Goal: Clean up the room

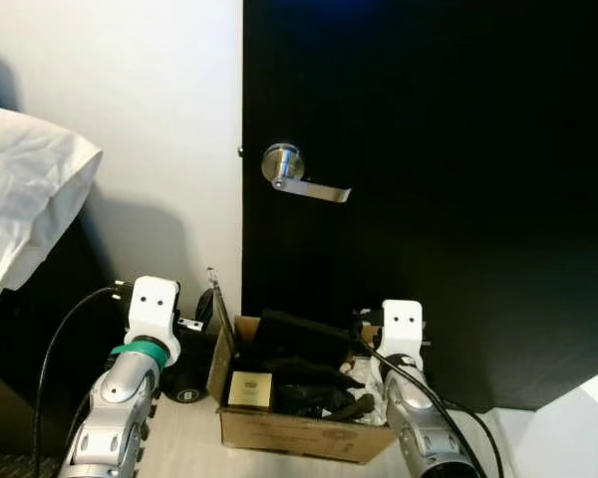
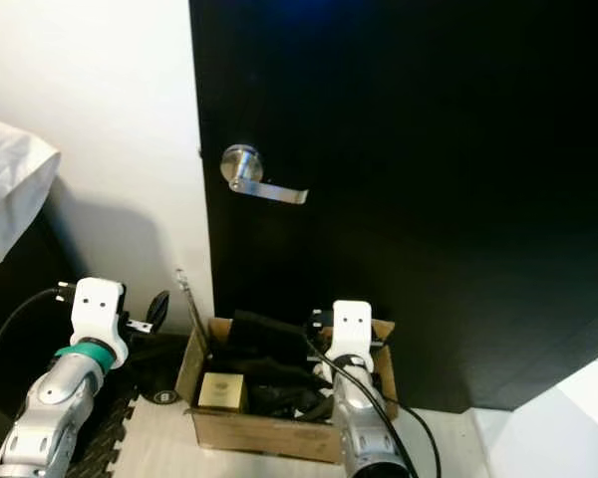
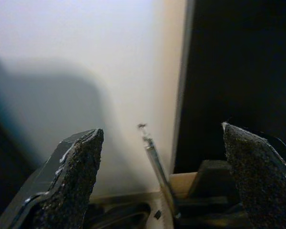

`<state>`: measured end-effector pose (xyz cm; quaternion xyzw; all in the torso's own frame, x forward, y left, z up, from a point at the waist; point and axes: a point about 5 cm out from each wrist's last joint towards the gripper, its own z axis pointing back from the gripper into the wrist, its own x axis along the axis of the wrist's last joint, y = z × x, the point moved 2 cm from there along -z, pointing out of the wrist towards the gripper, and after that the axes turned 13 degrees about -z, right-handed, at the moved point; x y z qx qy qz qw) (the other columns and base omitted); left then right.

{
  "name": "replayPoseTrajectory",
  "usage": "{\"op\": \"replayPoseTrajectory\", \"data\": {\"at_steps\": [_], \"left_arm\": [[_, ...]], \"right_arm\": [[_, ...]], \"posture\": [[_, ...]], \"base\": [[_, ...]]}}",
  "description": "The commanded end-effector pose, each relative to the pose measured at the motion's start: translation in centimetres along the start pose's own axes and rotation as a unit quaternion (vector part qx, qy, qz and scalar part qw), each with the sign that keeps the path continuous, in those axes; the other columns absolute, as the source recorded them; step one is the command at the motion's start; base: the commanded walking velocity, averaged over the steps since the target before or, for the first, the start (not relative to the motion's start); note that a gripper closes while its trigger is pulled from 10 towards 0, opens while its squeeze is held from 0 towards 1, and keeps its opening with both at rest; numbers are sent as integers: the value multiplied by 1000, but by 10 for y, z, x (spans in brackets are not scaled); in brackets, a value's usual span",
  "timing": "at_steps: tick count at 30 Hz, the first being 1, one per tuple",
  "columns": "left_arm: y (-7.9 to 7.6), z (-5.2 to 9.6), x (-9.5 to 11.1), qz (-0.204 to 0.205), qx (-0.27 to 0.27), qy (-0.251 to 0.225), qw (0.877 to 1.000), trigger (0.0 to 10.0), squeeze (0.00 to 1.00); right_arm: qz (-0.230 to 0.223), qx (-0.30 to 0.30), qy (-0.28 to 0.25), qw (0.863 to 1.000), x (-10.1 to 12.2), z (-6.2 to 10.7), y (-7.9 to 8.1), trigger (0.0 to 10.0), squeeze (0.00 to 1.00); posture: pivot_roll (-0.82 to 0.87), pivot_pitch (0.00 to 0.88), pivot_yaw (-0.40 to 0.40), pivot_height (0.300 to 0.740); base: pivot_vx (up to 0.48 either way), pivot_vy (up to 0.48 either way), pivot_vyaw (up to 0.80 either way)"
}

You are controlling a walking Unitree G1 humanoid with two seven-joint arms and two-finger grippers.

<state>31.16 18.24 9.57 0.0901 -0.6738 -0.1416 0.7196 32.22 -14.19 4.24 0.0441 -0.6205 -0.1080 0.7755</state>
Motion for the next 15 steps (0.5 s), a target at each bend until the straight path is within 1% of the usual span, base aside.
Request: {"op": "replayPoseTrajectory", "data": {"at_steps": [1, 8, 13, 15], "left_arm": [[-2, 0, -3, -5, -6, 9, 1000, 10000, 0], [-4, -1, -2, -8, -8, 10, 1000, 10000, 0], [-3, -1, -3, -8, -5, 11, 1000, 10000, 0], [-3, 0, -4, -8, -2, 14, 1000, 10000, 0]], "right_arm": [[-4, -7, 6, 1000, -3, 0, -3, 10000, 0], [-5, -6, 0, 1000, 0, -1, -3, 10000, 0], [9, 8, -4, 1000, 1, -1, 1, 10000, 0], [15, 12, -9, 1000, 2, -1, 3, 10000, 0]], "posture": [[127, 0, -20, 740], [130, 0, -21, 740], [130, 0, -23, 740], [132, 0, -27, 740]], "base": [[0, 0, 0], [0, 0, 0], [0, 0, 0], [0, 0, 672]]}}
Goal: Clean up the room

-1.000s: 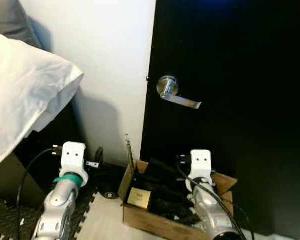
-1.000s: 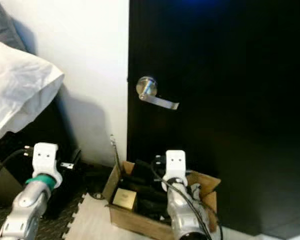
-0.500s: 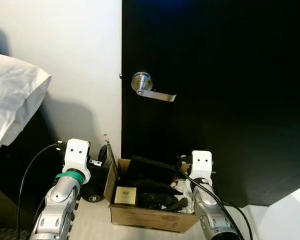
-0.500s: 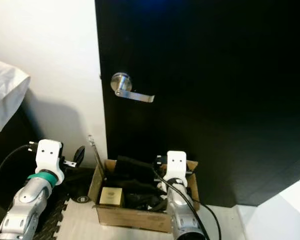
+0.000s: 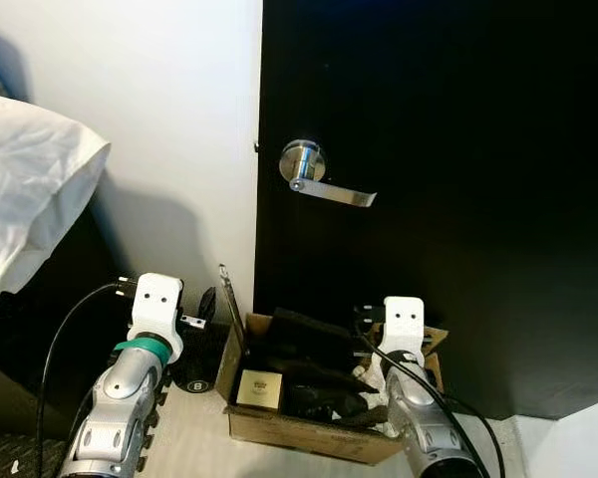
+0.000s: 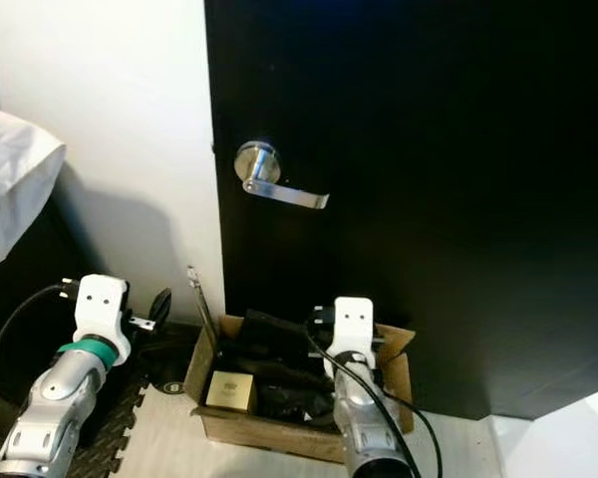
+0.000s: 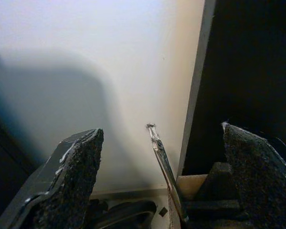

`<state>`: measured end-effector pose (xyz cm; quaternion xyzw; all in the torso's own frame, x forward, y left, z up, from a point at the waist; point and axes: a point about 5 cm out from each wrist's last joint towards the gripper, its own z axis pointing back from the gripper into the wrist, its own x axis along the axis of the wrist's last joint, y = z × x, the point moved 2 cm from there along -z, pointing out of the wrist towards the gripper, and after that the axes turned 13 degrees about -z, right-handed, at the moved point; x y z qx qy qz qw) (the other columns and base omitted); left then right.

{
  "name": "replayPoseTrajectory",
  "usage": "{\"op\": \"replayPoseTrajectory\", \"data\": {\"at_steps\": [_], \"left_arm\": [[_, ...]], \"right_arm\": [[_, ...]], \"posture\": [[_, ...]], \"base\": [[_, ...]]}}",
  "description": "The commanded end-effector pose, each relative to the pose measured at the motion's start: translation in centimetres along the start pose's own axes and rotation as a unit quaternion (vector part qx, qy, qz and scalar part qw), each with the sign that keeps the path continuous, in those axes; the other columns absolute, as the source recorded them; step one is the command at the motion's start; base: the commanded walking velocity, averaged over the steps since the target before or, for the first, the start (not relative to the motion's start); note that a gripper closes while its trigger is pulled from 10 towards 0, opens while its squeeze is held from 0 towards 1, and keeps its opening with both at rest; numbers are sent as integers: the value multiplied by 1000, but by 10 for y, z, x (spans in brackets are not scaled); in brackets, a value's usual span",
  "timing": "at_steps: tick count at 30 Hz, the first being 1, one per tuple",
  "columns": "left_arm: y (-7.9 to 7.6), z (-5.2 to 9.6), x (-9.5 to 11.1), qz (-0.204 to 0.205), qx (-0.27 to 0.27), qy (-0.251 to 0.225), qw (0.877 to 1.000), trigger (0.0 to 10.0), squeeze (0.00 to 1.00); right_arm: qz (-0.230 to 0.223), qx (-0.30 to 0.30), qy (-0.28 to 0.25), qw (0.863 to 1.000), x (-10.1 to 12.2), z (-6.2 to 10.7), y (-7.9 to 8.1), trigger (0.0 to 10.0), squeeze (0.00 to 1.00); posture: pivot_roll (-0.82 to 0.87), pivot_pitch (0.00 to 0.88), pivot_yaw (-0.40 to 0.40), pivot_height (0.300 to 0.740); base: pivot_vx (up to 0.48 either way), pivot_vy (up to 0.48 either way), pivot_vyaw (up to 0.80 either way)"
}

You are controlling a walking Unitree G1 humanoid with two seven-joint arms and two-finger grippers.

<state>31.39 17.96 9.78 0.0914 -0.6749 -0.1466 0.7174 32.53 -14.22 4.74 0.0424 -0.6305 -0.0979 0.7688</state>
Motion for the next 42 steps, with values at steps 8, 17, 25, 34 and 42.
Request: {"op": "replayPoseTrajectory", "data": {"at_steps": [8, 17, 25, 34, 42], "left_arm": [[0, 5, -9, -2, 5, 21, 1000, 10000, 0], [-2, 7, -11, -3, 6, 25, 1000, 10000, 0], [-2, 7, -11, -5, 5, 27, 1000, 10000, 0], [-2, 8, -12, -8, 1, 33, 999, 10000, 0], [-4, 10, -16, -14, -3, 43, 999, 10000, 0]], "right_arm": [[17, 20, 5, 1000, -3, 1, 5, 10000, 0], [17, 22, 9, 1000, -5, 2, 4, 10000, 0], [13, 21, 12, 1000, -6, 2, 4, 10000, 0], [6, 20, 13, 1000, -6, 1, 4, 10000, 0], [3, 18, 16, 1000, -9, 3, 3, 10000, 0]], "posture": [[130, 0, -36, 740], [130, 0, -42, 740], [133, 0, -42, 740], [136, 0, -41, 740], [138, 0, -36, 740]], "base": [[0, 0, 800], [0, 0, 800], [0, 0, 800], [0, 0, 800], [0, 0, 800]]}}
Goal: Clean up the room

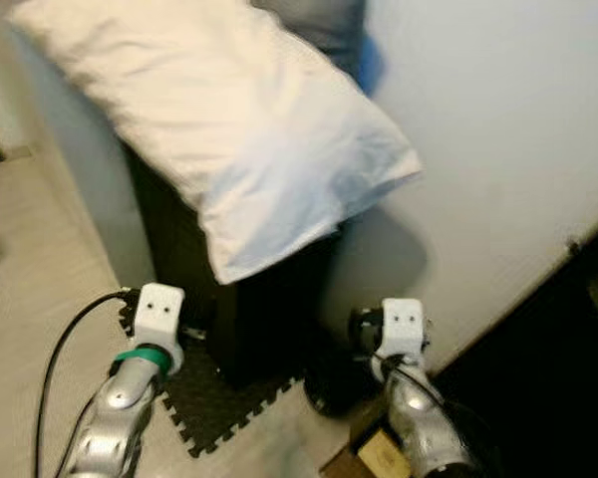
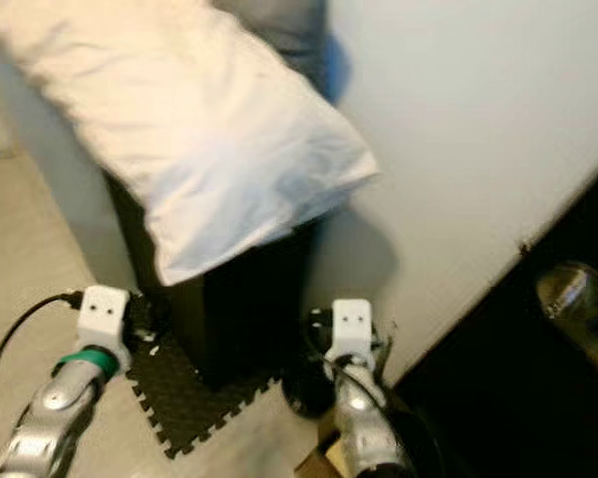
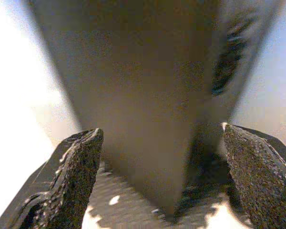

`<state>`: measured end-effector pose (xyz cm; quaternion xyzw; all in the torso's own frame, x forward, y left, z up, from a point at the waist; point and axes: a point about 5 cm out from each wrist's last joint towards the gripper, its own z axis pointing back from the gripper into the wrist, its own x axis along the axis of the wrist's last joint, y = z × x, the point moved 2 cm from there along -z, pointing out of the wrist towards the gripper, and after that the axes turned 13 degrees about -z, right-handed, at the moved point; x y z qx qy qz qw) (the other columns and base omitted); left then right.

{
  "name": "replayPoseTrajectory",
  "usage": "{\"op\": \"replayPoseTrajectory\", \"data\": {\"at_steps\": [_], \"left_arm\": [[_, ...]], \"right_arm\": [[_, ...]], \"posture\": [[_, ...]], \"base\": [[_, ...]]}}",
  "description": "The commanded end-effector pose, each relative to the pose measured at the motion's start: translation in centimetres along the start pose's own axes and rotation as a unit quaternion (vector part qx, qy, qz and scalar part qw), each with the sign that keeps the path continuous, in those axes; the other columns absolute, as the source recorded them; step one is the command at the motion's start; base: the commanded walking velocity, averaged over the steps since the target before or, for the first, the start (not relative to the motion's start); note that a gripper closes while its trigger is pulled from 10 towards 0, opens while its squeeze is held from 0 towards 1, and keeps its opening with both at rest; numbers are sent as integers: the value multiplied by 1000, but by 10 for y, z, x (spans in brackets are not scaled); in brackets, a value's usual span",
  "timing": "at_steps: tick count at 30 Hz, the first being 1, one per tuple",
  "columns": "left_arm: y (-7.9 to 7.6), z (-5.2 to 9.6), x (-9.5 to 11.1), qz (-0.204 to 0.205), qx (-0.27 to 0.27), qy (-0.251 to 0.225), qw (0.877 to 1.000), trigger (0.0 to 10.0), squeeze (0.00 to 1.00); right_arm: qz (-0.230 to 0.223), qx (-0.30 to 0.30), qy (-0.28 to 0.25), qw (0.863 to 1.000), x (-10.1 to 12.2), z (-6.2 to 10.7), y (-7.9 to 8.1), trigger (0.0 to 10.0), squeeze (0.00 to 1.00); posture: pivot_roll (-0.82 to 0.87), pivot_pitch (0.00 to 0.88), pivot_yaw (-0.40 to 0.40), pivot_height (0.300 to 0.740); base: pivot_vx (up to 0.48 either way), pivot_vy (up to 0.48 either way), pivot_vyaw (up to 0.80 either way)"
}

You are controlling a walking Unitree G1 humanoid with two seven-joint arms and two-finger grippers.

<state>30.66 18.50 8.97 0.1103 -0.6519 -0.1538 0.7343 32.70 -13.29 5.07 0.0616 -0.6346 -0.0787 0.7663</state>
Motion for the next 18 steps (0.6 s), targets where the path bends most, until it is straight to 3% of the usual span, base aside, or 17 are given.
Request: {"op": "replayPoseTrajectory", "data": {"at_steps": [1, 18], "left_arm": [[-6, 2, -6, 3, -7, 13, 1000, 10000, 0], [-4, 3, -7, 1, -1, 19, 1000, 10000, 0]], "right_arm": [[0, -10, 18, 1000, -10, 4, -6, 10000, 0], [-6, -7, 21, 1000, -9, 2, -6, 10000, 0]], "posture": [[138, 0, -36, 740], [137, 0, -45, 740]], "base": [[0, 0, 800], [0, 0, 800]]}}
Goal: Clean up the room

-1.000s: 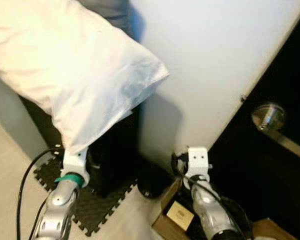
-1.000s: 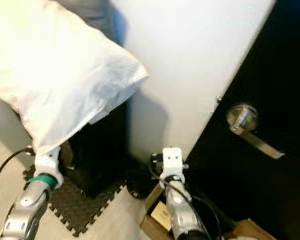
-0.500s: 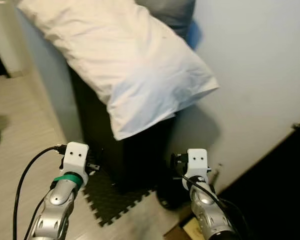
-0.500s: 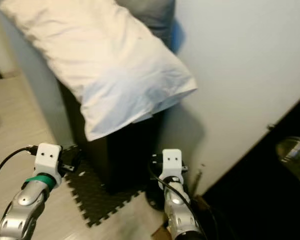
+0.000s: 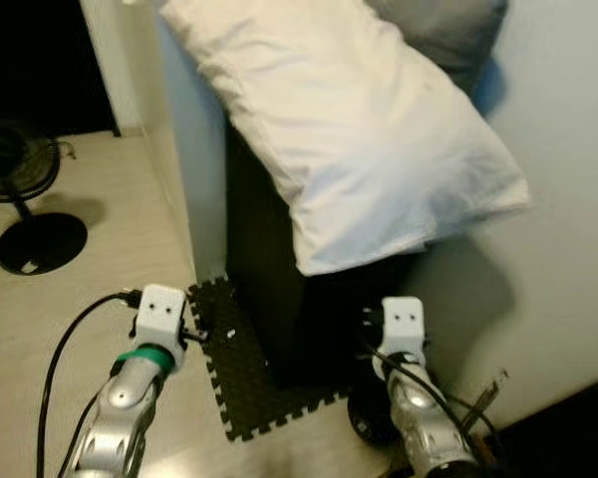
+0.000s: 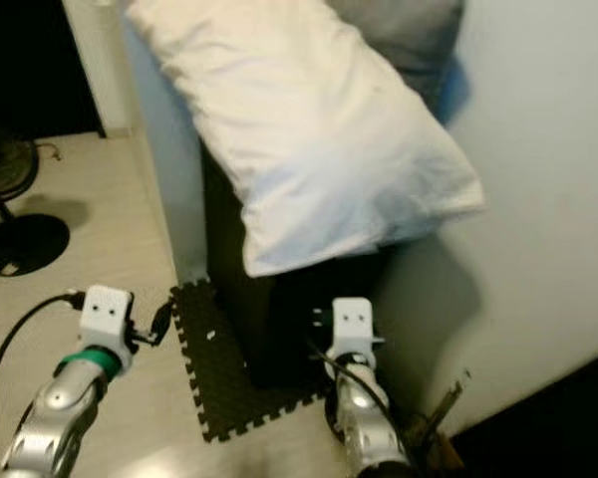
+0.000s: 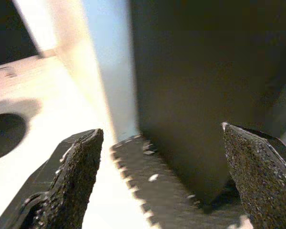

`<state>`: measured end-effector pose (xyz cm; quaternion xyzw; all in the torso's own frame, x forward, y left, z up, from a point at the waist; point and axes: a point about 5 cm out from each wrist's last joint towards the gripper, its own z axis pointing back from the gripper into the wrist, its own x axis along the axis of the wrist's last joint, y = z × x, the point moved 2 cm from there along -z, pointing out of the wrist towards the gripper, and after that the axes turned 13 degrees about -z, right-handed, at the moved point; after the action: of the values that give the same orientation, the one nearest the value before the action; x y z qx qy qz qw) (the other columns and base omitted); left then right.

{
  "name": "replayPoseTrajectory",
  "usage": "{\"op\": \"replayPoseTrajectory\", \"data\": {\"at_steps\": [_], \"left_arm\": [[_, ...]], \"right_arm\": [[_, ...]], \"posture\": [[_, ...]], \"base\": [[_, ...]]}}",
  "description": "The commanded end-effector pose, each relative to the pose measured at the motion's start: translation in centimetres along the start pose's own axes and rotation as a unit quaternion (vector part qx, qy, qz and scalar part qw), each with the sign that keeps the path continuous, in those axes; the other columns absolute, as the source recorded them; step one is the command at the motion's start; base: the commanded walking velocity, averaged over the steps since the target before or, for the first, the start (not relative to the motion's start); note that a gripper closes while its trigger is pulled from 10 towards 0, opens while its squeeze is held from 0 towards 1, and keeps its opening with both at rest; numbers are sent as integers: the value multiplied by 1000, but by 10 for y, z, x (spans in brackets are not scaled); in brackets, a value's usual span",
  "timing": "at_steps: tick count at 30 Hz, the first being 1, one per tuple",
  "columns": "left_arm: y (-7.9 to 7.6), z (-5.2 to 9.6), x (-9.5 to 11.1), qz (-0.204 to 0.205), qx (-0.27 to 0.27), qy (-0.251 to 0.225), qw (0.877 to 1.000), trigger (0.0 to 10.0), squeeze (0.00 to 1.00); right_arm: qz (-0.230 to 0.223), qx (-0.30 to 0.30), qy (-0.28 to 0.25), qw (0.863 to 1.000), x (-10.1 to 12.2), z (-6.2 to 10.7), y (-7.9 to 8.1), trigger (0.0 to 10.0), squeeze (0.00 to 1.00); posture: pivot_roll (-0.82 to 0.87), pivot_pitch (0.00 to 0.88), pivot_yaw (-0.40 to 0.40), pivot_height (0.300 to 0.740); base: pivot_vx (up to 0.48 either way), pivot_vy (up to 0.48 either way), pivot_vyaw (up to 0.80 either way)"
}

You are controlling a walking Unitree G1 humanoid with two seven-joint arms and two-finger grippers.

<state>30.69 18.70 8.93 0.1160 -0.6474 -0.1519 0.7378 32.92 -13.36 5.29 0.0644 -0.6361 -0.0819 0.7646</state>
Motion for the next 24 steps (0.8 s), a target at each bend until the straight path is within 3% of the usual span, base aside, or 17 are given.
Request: {"op": "replayPoseTrajectory", "data": {"at_steps": [1, 24], "left_arm": [[-5, 3, -6, 4, -5, 13, 1000, 10000, 0], [-6, 0, -5, 5, -12, 14, 1000, 10000, 0]], "right_arm": [[-2, -7, 23, 1000, -12, 4, -6, 10000, 0], [-12, -16, 19, 1000, -9, 2, -9, 10000, 0]], "posture": [[136, 0, -47, 740], [138, 0, -31, 740]], "base": [[0, 0, 800], [0, 0, 800]]}}
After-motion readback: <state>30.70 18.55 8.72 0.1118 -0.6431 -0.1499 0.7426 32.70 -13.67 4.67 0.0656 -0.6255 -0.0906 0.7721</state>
